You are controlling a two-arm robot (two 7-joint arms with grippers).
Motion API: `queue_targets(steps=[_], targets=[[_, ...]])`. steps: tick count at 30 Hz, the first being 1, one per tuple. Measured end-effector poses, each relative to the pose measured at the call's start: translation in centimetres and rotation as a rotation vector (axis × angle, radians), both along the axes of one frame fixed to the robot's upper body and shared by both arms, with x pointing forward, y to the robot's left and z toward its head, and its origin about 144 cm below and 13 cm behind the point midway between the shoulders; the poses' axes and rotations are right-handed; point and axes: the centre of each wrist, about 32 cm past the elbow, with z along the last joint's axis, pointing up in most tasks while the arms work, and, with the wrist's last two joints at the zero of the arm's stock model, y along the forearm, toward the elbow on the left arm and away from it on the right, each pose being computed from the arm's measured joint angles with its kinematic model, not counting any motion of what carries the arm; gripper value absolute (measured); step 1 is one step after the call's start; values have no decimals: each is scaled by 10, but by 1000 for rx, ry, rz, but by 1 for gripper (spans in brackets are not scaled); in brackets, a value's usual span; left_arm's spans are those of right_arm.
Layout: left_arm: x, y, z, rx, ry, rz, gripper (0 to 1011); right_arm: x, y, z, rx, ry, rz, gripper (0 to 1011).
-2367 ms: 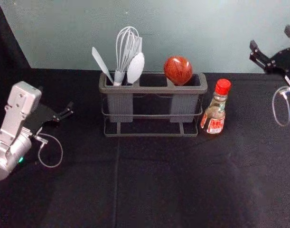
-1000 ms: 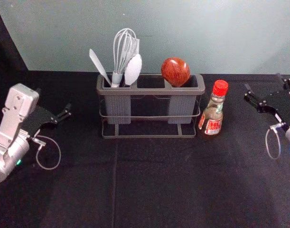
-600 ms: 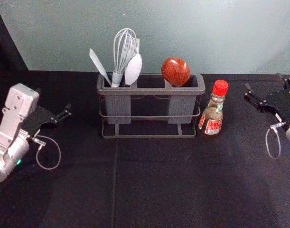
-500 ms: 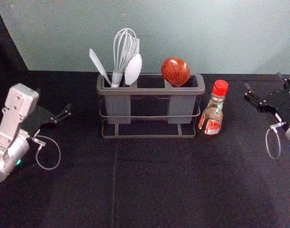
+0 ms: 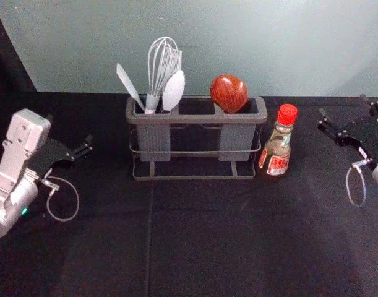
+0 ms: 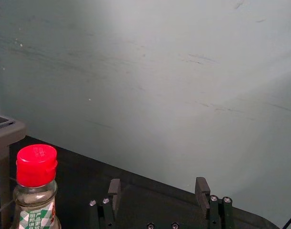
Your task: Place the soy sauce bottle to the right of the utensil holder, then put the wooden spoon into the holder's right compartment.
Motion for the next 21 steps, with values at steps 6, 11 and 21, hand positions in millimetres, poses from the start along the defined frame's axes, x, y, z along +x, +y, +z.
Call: queue_targets(steps=[6,11,21], targets=[[0,0,0,0,0,0,1011,0,0,0,0,0,0,1002],[0,0,0,0,0,0,1011,0,0,0,0,0,0,1002],[0,0,0,0,0,0,1011,0,0,0,0,0,0,1002]])
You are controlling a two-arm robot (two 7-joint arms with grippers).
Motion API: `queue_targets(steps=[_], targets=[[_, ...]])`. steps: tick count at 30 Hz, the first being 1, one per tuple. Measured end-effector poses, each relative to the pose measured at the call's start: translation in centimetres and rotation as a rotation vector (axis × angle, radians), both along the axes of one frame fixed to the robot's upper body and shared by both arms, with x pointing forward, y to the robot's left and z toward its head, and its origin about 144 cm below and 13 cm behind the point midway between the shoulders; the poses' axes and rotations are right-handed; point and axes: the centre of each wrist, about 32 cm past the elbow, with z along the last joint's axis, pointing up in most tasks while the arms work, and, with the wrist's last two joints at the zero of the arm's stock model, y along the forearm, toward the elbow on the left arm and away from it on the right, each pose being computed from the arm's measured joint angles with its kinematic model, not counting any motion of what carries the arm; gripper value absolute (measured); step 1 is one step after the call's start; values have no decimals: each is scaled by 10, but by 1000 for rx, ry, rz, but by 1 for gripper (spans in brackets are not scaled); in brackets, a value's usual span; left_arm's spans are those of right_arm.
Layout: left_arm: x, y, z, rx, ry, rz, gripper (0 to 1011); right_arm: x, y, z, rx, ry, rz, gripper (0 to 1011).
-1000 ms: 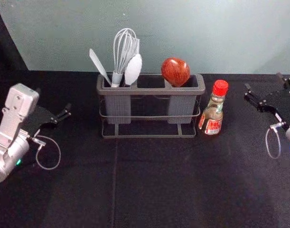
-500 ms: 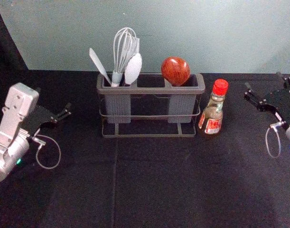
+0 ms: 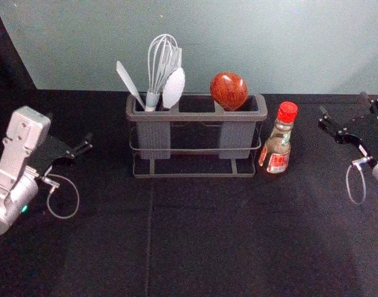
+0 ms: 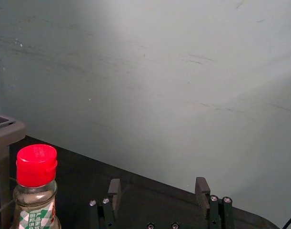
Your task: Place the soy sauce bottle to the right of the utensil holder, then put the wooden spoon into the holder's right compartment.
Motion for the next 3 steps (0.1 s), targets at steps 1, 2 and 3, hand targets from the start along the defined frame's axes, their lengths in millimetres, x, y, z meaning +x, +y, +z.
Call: queue_targets(steps=[1,2,3], targets=[[0,0,0,0,0,0,1011,0,0,0,0,0,0,1002],[0,0,0,0,0,0,1011,0,0,0,0,0,0,1002],[0,0,0,0,0,0,1011,0,0,0,0,0,0,1003]])
